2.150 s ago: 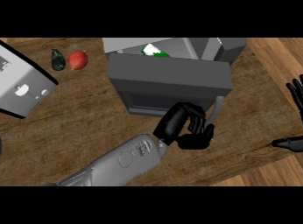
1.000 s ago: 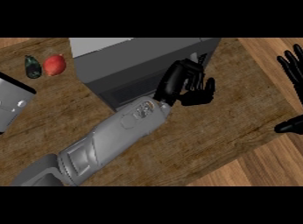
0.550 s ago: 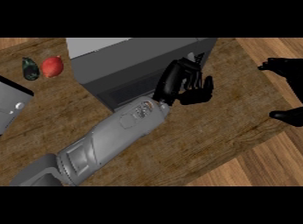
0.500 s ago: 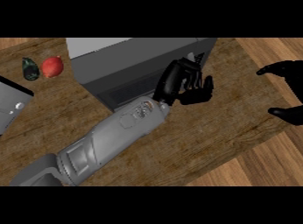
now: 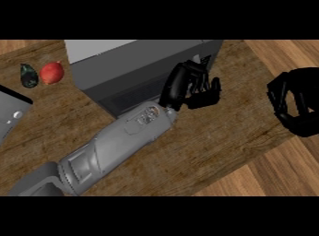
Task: Pick up the milk, place it into the microwave and close the microwave
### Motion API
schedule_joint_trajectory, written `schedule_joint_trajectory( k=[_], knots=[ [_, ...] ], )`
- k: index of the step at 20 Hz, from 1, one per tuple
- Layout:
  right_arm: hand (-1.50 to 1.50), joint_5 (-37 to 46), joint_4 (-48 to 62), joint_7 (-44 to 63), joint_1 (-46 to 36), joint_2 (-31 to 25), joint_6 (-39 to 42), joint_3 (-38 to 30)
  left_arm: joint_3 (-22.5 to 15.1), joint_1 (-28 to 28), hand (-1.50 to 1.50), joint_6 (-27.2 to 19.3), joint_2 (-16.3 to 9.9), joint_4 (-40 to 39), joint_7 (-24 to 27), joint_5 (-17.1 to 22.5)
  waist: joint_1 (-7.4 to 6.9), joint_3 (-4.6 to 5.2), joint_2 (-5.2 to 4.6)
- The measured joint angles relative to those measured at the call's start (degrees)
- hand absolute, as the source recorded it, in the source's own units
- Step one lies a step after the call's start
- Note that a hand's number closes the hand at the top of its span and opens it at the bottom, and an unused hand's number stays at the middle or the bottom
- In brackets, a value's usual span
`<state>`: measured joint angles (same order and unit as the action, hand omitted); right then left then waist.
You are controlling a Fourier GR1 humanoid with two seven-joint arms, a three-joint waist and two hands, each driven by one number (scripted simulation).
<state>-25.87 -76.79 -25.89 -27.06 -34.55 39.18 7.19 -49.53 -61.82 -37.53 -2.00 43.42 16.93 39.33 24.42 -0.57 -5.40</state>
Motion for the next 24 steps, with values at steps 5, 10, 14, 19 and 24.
schedule_joint_trajectory(
  k=[5, 10, 14, 19, 24],
  knots=[
    [1.50, -1.1, -3.6, 1.4, 0.4, -0.1, 0.7, 1.7, -0.1, 0.5, 1.50, -1.7, -0.5, 0.3, 0.4, 0.6, 0.89, -0.02, 0.19],
    [1.50, -2.5, -7.0, 2.6, 0.8, 0.0, 1.1, 3.0, -0.2, 0.8, 1.50, -3.1, -0.8, 0.4, 0.9, 1.0, 1.49, 0.01, 0.27],
    [1.50, -3.4, -9.1, 3.4, 1.4, -0.2, 1.4, 3.7, -0.2, 1.2, 1.50, -4.4, -1.1, 0.7, 1.3, 1.3, 2.05, 0.01, 0.31],
    [1.50, -4.5, -11.6, 4.2, 2.3, -0.5, 1.7, 4.3, -0.3, 1.4, 1.50, -5.6, -1.3, 0.8, 1.7, 1.5, 2.54, 0.01, 0.35],
    [1.50, -4.6, -13.5, 7.1, 4.3, -1.5, 3.6, 7.8, 2.7, 1.1, 1.50, -6.5, 0.8, 1.6, -0.3, 4.9, 1.26, 0.31, -0.39]
  ],
)
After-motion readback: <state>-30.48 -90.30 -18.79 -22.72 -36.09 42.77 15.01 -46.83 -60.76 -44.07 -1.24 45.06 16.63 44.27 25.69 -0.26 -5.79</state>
